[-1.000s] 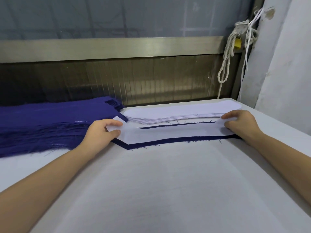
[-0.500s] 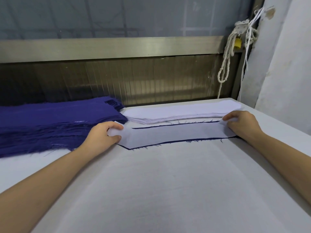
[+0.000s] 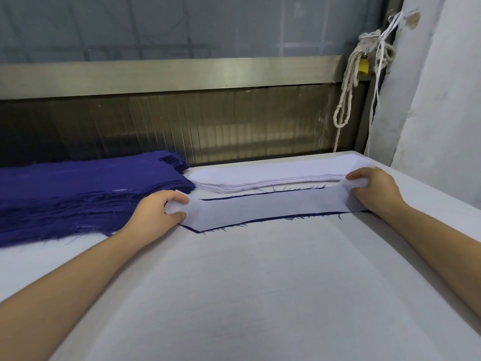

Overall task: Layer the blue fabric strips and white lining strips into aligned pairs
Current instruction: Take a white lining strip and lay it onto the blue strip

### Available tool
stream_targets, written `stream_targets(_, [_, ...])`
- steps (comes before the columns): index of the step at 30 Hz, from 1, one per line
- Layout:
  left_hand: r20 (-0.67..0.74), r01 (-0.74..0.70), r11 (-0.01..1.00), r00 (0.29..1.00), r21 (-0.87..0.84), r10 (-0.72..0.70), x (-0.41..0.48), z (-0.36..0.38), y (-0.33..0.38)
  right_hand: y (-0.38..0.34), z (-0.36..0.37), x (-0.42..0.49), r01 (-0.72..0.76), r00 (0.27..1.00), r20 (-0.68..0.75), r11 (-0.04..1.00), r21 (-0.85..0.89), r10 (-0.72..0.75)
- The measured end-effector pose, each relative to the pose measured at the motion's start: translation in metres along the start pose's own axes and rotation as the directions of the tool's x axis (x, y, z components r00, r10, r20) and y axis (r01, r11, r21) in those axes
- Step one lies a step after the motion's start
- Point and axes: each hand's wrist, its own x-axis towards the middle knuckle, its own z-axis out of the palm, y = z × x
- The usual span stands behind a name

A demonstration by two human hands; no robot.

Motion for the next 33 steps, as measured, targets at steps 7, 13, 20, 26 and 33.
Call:
stream_targets(7, [0.005, -0.011, 1.0, 1.0, -0.004, 0.011, 0.0007, 0.0009, -0.0016, 0.0026, 0.0008, 0.0017, -0.019, 1.0, 0.014, 1.0, -0.025, 0.019])
stream_targets(13, [0.009, -0.043, 0.999, 0.999, -0.028, 0.044, 0.0019, 0.001, -0.006, 0.0001, -0.0007, 0.001, -0.041, 0.999, 0.012, 0.999, -0.026, 0.042])
stream_targets(20, [0.008, -0.049, 0.999, 0.999, -0.012, 0.049, 0.0031, 0.0021, -0.009, -0.0005, -0.0037, 0.0008, -0.053, 0.997, 0.049, 0.997, -0.053, 0.055])
stream_targets(26, [0.0, -0.08, 0.996, 0.997, 0.028, 0.08, 0.0026, 0.002, -0.0095, -0.0015, -0.0041, 0.0006, -0.063, 0.996, 0.06, 0.997, -0.053, 0.066])
stream_targets(33, [-0.001, -0.076, 0.996, 0.997, 0.055, 0.076, 0.0041, 0.0012, -0.0094, -0.0036, -0.0053, -0.0007, -0.057, 0.997, 0.054, 0.997, -0.051, 0.059])
